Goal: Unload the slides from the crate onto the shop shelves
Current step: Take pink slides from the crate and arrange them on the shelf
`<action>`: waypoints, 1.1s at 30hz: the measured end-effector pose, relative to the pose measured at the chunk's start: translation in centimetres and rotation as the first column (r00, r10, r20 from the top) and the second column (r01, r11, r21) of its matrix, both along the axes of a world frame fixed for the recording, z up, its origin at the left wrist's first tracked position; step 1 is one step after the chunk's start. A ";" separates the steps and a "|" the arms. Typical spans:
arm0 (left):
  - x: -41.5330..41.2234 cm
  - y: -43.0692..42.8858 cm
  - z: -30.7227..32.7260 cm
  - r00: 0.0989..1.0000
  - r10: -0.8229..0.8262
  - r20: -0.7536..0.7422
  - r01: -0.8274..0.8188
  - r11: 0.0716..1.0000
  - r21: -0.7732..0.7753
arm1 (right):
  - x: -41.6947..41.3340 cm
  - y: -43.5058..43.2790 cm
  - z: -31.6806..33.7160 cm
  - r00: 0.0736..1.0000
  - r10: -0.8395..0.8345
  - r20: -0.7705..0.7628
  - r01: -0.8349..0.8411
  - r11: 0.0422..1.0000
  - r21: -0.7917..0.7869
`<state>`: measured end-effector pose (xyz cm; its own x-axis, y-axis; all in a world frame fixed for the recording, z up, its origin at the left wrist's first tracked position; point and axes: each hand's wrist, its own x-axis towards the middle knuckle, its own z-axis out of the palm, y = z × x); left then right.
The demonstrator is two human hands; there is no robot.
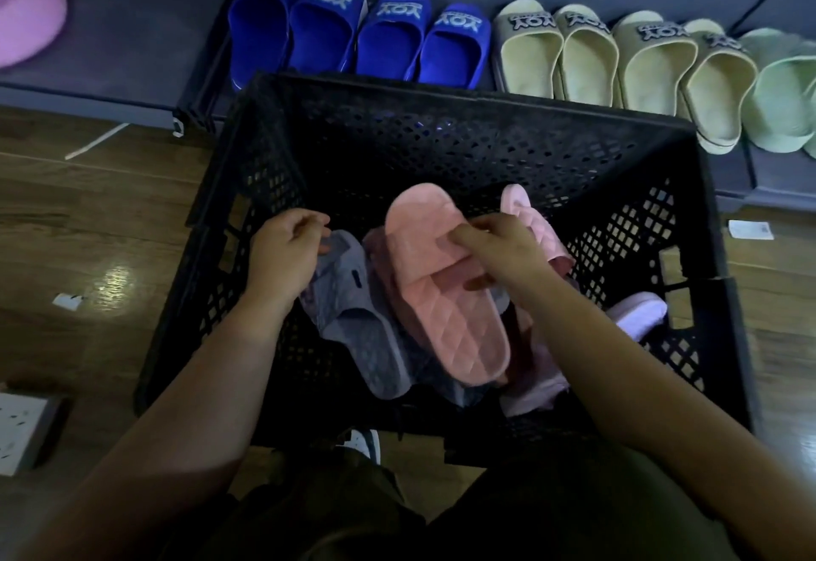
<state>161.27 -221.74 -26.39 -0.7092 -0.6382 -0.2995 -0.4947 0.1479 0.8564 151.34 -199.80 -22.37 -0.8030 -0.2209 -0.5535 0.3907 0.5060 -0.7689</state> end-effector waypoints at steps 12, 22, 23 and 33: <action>-0.1 0.8 0.1 0.999 -0.020 0.043 0.021 1.000 -0.013 | -0.2 5.4 -0.5 0.960 0.149 -0.239 0.005 0.840 0.542; 0.0 1.4 0.5 0.996 -0.063 0.059 0.066 0.997 -0.047 | 0.3 5.1 -1.0 0.974 -0.186 -0.126 0.214 0.942 0.258; 0.0 1.3 0.5 0.996 -0.068 0.061 0.071 0.996 -0.046 | 0.3 5.0 -1.0 0.968 -0.225 -0.110 0.245 0.944 0.223; 0.0 1.7 0.4 0.989 -0.124 0.079 0.128 0.990 -0.056 | 0.6 3.1 -0.8 0.716 -0.596 0.364 0.696 0.650 -0.304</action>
